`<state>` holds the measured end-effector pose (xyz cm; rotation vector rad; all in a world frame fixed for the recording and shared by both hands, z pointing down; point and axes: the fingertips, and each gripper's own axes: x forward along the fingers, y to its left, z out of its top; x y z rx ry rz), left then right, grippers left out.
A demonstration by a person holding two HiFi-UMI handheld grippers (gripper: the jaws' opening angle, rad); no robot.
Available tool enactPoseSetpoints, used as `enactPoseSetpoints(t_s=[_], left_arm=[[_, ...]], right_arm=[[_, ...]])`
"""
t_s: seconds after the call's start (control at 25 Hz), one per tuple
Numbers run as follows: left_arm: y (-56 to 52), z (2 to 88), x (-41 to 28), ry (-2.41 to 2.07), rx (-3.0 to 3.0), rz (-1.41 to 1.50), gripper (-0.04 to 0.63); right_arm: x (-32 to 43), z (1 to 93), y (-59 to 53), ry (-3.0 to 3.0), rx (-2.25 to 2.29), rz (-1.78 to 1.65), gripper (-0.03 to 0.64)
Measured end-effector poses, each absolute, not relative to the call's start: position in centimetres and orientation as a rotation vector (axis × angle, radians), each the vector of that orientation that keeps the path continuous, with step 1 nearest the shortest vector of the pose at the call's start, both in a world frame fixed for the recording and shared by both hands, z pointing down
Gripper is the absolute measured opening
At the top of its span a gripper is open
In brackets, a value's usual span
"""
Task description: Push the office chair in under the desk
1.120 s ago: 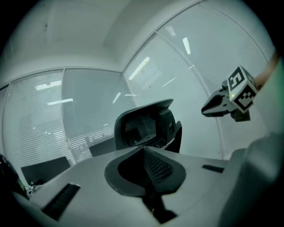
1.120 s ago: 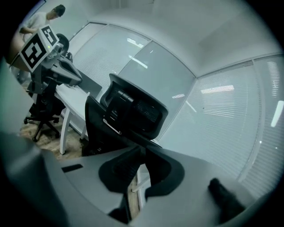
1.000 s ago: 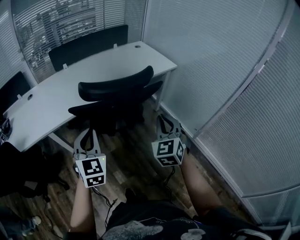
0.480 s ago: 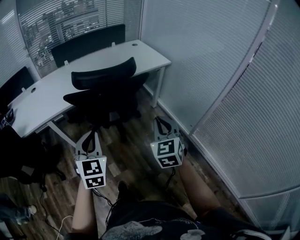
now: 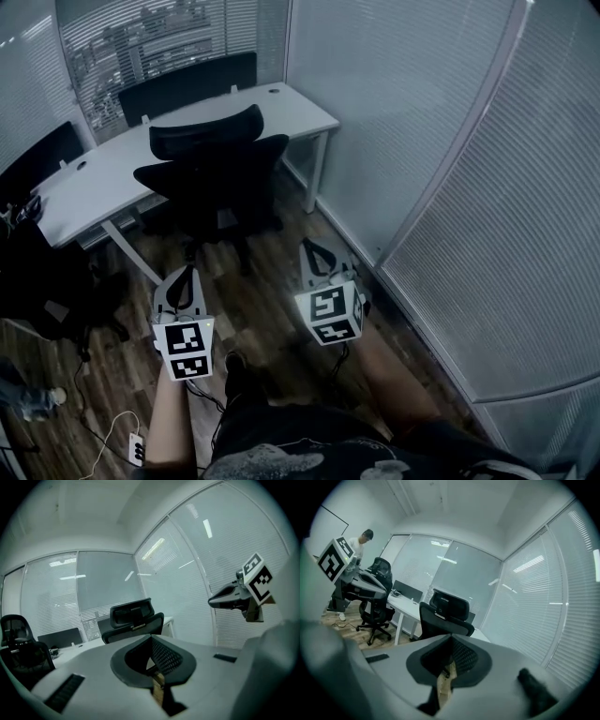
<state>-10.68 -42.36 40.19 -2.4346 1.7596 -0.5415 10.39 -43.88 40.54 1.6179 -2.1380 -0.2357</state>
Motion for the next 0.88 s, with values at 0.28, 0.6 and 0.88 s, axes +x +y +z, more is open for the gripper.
enactPoseSetpoints(t_s=[0.28, 0.6, 0.88], left_arm=[[-36.2, 39.7, -8.5, 1.773, -2.429, -0.534, 0.014], [-31.7, 39.8, -7.5, 1.79, -2.453, -0.537, 0.014], [-30.3, 40.1, -7.5, 1.799, -2.459, -0.544, 0.014]], right_arm=[[11.5, 40.1, -38.3, -2.196, 1.587, -0.236, 0.023], [11.1, 40.5, -34.1, -2.229, 1.538, -0.26, 0.023], [10.8, 41.1, -32.6, -2.238, 1.515, -0.26, 0.023]])
